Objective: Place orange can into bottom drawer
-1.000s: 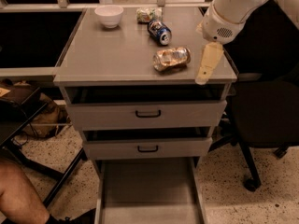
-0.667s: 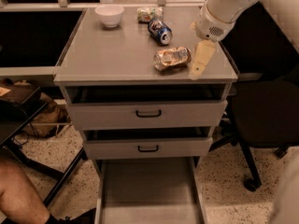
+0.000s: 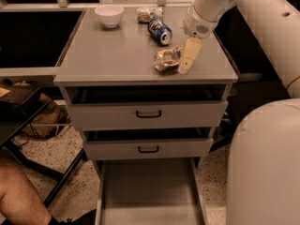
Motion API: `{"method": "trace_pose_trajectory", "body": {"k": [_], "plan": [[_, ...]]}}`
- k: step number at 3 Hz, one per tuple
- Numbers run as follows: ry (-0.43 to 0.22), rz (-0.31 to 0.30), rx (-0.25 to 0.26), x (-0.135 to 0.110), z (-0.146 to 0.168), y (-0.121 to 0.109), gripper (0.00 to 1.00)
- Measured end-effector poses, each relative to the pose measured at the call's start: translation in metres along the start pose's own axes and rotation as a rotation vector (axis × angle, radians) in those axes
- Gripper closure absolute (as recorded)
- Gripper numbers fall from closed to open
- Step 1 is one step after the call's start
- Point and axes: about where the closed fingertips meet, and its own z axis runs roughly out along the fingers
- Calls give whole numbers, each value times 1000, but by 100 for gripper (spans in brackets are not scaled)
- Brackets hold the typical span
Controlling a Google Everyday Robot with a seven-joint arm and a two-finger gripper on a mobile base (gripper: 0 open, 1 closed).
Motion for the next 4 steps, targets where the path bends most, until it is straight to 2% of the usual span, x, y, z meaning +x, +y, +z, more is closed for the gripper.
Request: {"method": "trace_pose_trajectory", "body": {"k": [3, 4], "plan": [[-38, -18, -70, -7, 46, -18, 0], [-39, -17, -69, -7, 46, -19, 19]]}}
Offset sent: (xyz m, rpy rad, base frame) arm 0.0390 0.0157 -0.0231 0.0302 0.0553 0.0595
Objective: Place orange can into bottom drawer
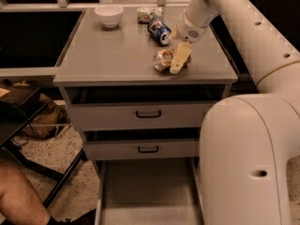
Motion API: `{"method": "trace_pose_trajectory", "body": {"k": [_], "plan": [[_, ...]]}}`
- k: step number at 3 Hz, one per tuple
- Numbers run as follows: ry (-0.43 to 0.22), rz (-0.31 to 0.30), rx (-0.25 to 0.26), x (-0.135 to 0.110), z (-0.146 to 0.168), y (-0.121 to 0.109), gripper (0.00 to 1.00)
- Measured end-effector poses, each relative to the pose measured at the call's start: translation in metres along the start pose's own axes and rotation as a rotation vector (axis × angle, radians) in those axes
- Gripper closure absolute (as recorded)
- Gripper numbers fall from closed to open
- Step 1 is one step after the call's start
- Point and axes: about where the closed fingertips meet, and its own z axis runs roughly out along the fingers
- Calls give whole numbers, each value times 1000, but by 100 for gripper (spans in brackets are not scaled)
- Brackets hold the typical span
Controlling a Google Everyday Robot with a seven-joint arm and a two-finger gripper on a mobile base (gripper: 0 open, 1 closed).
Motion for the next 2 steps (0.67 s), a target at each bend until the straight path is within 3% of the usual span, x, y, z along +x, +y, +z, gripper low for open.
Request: {"method": "trace_pose_trajectory", "body": {"k": [2], "plan": [[0, 0, 0, 0, 0, 0, 65]]}}
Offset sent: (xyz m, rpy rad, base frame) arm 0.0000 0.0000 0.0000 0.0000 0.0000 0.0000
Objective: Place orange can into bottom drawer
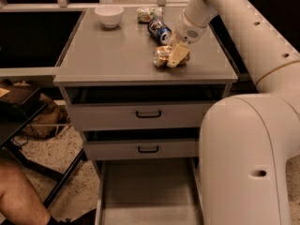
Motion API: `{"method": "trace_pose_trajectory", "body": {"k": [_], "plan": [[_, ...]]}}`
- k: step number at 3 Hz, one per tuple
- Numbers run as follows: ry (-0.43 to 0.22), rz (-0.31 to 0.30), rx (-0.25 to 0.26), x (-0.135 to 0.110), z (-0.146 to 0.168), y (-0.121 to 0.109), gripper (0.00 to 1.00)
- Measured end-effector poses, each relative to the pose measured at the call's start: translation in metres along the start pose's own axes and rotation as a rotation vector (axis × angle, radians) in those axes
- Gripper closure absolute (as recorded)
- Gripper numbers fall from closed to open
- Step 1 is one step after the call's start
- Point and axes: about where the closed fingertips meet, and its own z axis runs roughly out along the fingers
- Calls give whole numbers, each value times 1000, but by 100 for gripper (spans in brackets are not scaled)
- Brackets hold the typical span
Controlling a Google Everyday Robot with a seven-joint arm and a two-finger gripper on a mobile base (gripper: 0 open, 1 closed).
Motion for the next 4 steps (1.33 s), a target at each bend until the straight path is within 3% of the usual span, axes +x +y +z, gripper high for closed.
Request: {"method": "trace_pose_trajectory", "body": {"k": [1, 2, 3, 4], "plan": [[-3, 1, 2, -1, 3, 0, 88], [-5, 13, 44, -4, -17, 10, 100], [0, 12, 97, -10, -53, 41, 100], [12, -10, 113, -6, -70, 85, 100]]}}
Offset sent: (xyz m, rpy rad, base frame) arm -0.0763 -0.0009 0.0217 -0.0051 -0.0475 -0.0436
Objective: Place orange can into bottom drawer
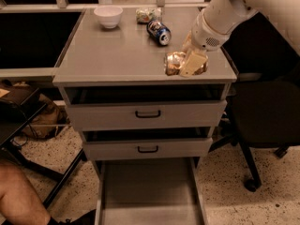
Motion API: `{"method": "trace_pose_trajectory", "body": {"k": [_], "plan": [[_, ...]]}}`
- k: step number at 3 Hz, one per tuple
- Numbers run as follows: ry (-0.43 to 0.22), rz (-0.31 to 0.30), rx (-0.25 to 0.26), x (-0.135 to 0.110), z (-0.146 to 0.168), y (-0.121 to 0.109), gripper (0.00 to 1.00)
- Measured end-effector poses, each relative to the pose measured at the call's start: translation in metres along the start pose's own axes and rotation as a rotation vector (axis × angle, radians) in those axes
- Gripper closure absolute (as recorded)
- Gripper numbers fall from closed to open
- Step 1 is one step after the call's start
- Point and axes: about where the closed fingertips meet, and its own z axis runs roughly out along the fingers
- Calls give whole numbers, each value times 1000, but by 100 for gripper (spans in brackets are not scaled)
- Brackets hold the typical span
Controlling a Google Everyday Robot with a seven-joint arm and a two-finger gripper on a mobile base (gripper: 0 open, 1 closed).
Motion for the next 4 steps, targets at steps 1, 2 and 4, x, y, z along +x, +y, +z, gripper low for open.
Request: {"method": "trace_pose_trajectory", "body": {"k": [1, 2, 4], "plan": [[50, 28, 7, 34, -5, 84, 100], [50, 28, 7, 34, -5, 84, 100], [-44, 100, -30, 51, 43, 119, 100]]}}
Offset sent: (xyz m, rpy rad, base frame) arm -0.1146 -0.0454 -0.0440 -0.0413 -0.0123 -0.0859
